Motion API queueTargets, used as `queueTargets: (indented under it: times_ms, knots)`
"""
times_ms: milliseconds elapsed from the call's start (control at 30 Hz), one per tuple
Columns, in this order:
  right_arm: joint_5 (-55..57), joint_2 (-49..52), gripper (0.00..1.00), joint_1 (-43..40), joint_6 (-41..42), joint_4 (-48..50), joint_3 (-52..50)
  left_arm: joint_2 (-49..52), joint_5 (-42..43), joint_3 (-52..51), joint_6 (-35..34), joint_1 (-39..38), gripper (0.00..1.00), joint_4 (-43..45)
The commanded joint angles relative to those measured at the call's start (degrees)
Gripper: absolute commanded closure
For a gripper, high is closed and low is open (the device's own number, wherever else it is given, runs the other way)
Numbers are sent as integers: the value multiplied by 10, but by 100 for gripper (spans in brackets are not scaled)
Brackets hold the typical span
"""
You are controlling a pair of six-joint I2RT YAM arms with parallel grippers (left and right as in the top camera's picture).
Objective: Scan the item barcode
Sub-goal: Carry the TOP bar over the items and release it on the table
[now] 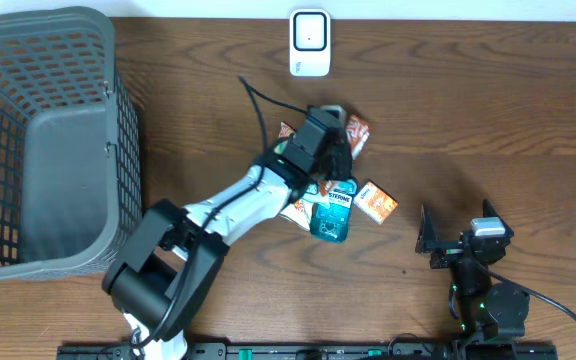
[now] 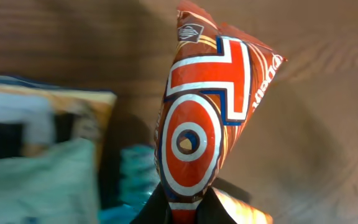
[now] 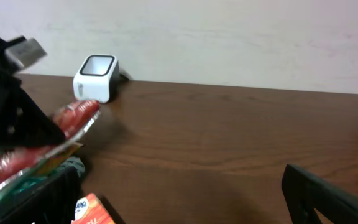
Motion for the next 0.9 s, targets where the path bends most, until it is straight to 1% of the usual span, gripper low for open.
queueTargets:
  times_ms: [0, 33, 67, 133, 200, 233, 300, 400, 500, 600, 667, 733, 767, 800, 867]
  knots:
    - [-2, 0, 1, -1, -8, -2, -1, -6, 5, 1, -12, -9, 86, 9]
    - [-2, 0, 1, -1, -8, -2, -1, -6, 5, 1, -12, -9, 76, 10]
    - [-2, 0, 1, -1, -9, -2, -1, -6, 5, 1, -12, -9, 70, 10]
    - [-2, 0, 1, -1, -8, -2, -1, -8, 5, 3, -12, -7, 49, 10]
    - [-2, 0, 1, -1, -9, -2, -1, -15, 5, 8, -1, -7, 24, 9]
    - [-2, 0, 1, -1, -9, -2, -1, -21, 5, 10, 11, -7, 15, 9]
    - [-2, 0, 1, -1, -9, -2, -1, -43, -1, 15, 48, -7, 7, 8]
    - [-2, 0, 1, -1, -8, -2, -1, -91, -48, 22, 90, -7, 4, -10]
    - [-2, 0, 1, -1, -8, -2, -1, -158, -139, 31, 138, -7, 4, -29]
    - [-2, 0, 1, -1, -8, -2, -1, -230, -262, 41, 209, -7, 3, -26]
    - [-2, 0, 1, -1, -8, -2, -1, -272, -328, 49, 263, -7, 3, -15]
    - [-2, 0, 1, -1, -8, -2, -1, -306, -369, 52, 316, -7, 3, 6]
    - [-2, 0, 1, -1, -8, -2, -1, -331, -387, 52, 362, -7, 3, 27]
    - [-2, 0, 1, -1, -9, -2, -1, -339, -391, 52, 380, -7, 3, 33]
    - [-2, 0, 1, -1, -8, -2, -1, -368, -403, 52, 449, -7, 3, 48]
